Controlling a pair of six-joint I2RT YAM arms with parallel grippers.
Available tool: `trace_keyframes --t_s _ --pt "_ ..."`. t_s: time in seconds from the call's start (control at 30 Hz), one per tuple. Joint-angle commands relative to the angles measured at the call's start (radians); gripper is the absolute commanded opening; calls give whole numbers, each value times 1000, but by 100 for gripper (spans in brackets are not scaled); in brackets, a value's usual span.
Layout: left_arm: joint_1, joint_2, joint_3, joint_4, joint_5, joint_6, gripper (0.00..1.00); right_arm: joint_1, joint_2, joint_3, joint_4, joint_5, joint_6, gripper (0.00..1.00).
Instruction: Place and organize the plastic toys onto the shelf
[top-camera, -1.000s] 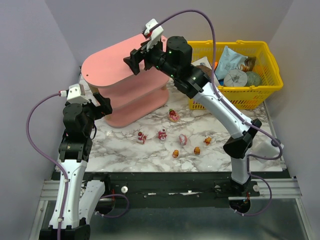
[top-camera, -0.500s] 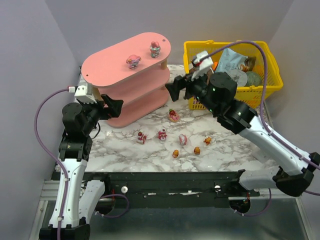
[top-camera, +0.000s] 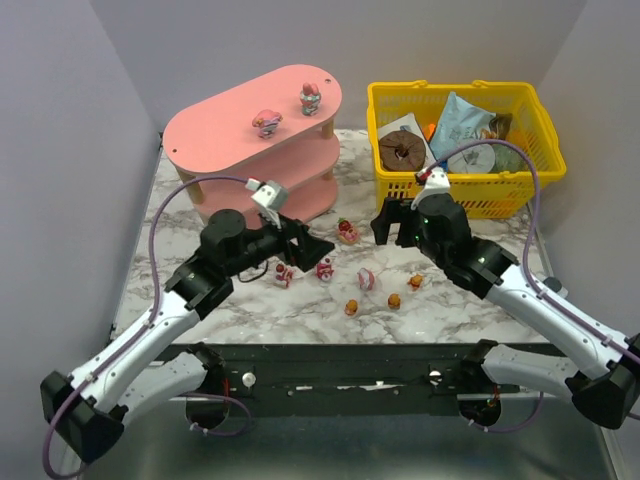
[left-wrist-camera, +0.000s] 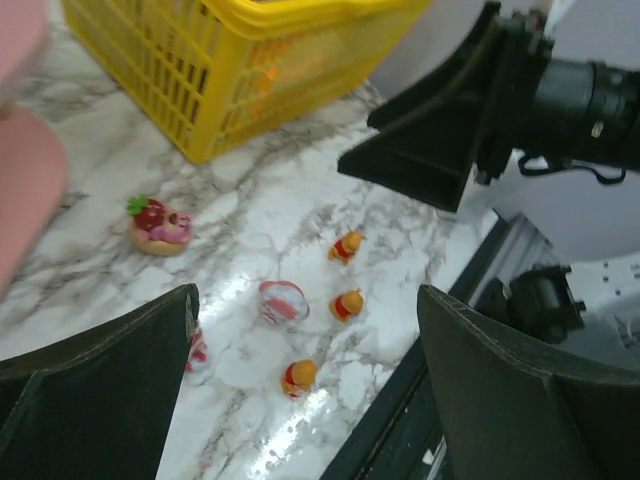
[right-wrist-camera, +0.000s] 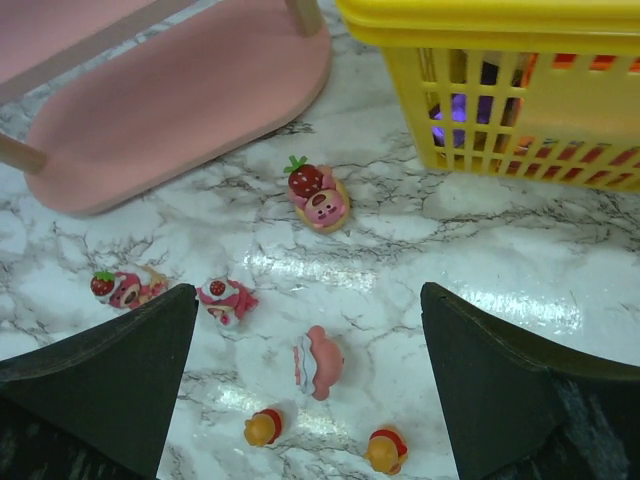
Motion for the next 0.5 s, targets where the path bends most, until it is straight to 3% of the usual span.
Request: trace_keyframes --t_s 0.0,0.07,0.27,0.47 --pt "-215 135 -4 117 -130 106 99 -39 -110 -53 -7 41 81 100" --pt "-285 193 -11 166 -170 158 99 -51 -163 -71 -8 44 74 100" --pt "-310 436 -53 375 -186 188 99 -73 -265 -79 -53 70 60 100" --pt "-313 687 79 357 -132 204 98 -81 -308 -80 -102 95 54 100"
